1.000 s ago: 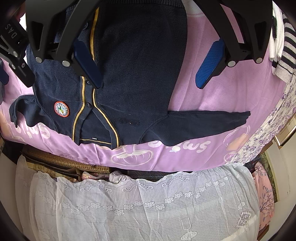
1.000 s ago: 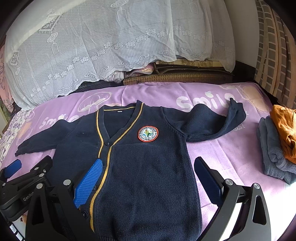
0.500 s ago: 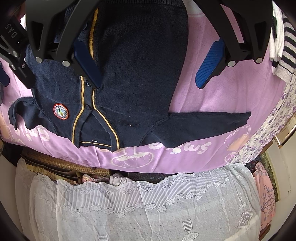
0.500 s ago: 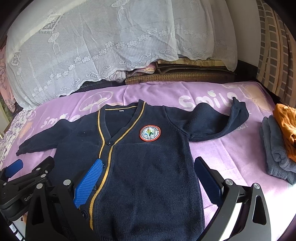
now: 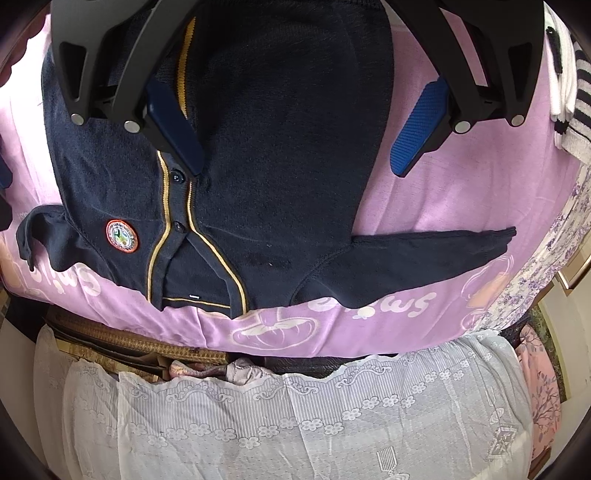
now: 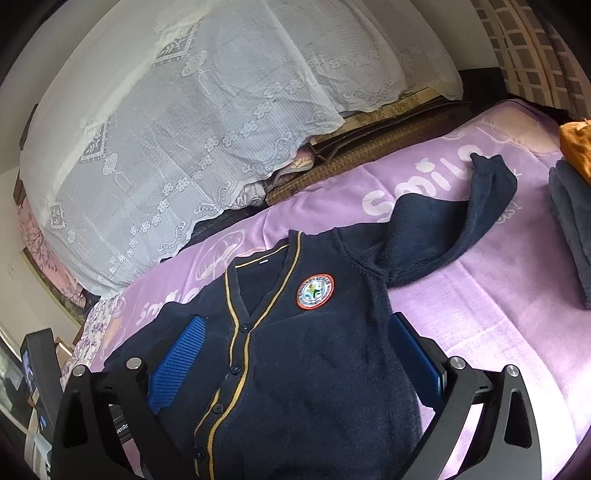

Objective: Fold small clothes
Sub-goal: 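Grasp the cuff of the sleeve on the badge side with the right tool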

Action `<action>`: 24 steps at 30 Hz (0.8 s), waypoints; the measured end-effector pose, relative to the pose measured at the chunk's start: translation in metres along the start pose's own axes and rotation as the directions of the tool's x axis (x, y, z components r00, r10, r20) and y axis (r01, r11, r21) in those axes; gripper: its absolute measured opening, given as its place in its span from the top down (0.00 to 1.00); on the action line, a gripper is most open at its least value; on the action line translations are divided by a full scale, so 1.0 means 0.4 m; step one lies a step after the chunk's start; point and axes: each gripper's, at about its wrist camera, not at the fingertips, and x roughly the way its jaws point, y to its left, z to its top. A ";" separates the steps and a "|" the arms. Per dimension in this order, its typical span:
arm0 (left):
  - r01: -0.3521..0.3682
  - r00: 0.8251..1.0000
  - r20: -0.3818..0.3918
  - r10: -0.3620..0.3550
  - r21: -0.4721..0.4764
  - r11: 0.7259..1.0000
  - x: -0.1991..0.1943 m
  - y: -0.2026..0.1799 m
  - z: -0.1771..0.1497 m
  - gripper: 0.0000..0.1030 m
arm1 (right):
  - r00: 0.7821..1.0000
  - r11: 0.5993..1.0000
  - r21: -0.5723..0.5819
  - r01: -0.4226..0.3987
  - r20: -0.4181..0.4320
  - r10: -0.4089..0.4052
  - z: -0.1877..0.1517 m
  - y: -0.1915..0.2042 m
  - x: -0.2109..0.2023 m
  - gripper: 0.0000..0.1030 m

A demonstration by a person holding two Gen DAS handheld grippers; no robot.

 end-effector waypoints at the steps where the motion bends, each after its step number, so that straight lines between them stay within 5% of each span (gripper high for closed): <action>1: 0.002 1.000 -0.003 -0.002 0.000 1.000 0.003 -0.001 0.000 0.04 | 1.000 1.000 0.003 0.009 0.001 -0.009 0.006 -0.011 0.003 0.03; 17: 0.023 0.999 -0.050 -0.022 0.032 0.999 0.085 -0.041 -0.008 0.04 | 0.987 0.986 0.058 0.159 0.024 -0.161 0.142 -0.214 0.015 0.03; 24: 0.006 0.985 -0.170 0.007 0.076 0.997 0.168 -0.071 -0.030 0.04 | 0.968 0.964 0.107 0.245 0.029 -0.249 0.194 -0.350 0.033 0.03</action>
